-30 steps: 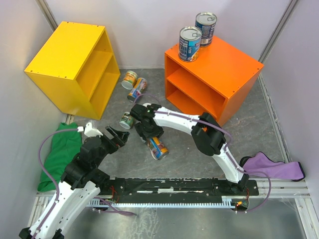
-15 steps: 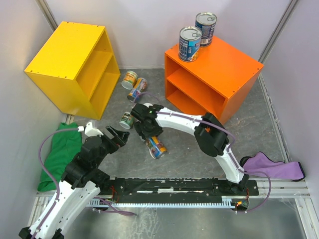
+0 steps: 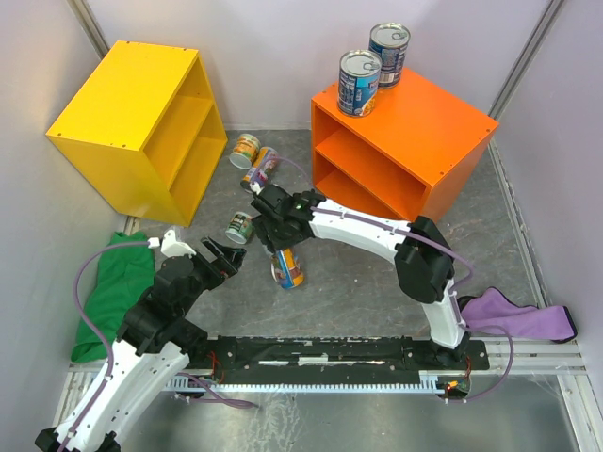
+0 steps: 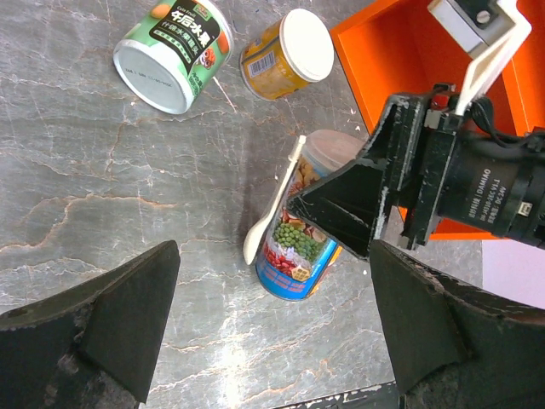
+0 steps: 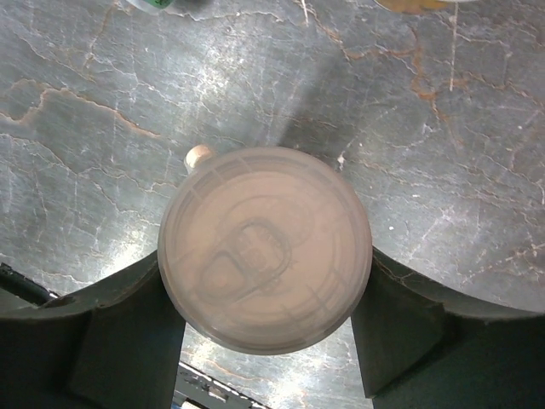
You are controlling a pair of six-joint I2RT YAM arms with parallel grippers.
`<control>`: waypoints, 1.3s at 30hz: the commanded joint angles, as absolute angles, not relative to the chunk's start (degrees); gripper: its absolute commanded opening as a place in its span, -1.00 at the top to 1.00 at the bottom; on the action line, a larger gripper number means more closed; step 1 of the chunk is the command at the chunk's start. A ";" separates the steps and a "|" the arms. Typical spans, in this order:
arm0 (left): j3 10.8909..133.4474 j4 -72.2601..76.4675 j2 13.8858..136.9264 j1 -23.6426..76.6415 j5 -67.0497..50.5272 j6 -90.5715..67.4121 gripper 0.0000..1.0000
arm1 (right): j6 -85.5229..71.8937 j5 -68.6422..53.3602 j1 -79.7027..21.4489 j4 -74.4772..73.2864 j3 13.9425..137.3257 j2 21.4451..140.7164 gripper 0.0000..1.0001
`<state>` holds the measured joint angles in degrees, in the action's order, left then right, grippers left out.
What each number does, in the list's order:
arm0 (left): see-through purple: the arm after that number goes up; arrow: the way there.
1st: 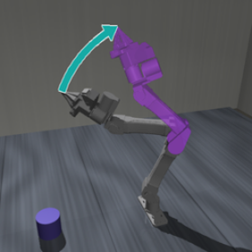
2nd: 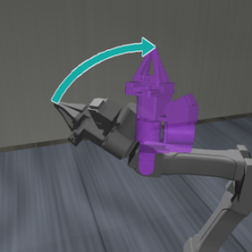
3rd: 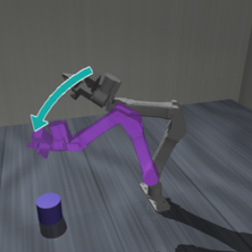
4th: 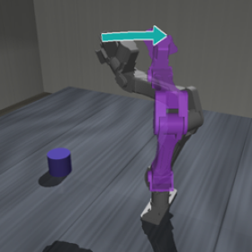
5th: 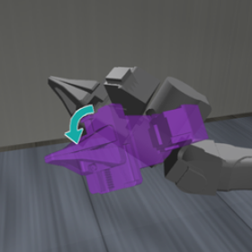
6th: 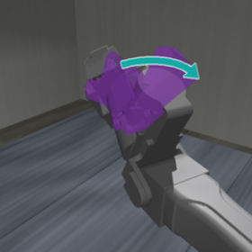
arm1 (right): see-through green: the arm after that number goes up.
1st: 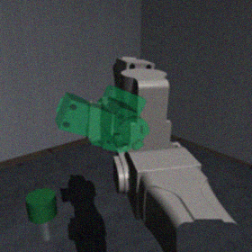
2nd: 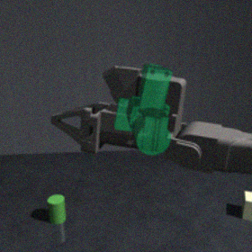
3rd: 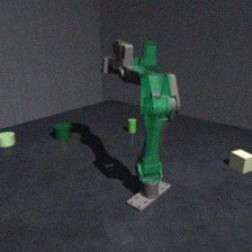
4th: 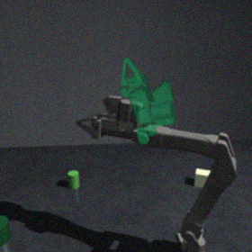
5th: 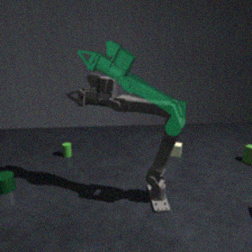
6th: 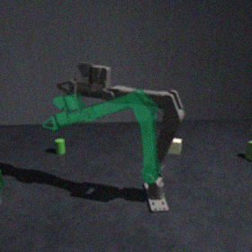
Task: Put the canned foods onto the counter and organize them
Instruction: Pick up the canned food from the center of the board.
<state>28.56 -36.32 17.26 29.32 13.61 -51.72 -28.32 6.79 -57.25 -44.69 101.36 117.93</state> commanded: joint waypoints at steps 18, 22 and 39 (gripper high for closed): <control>28.00 -32.23 17.64 29.04 13.55 -53.24 -0.96 | -27.02 21.04 -58.58 -15.21 71.29 91.99 0.05; 28.03 -32.15 18.24 29.01 13.32 -53.19 -0.96 | -24.81 26.43 -60.83 -10.09 67.61 89.58 0.05; 28.05 -32.02 20.08 29.01 12.01 -51.68 -0.96 | -27.45 39.76 -67.48 -2.49 57.30 86.49 -0.10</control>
<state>28.08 -34.96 19.70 29.32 12.97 -51.75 -25.47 34.13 -66.46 -8.29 57.12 90.19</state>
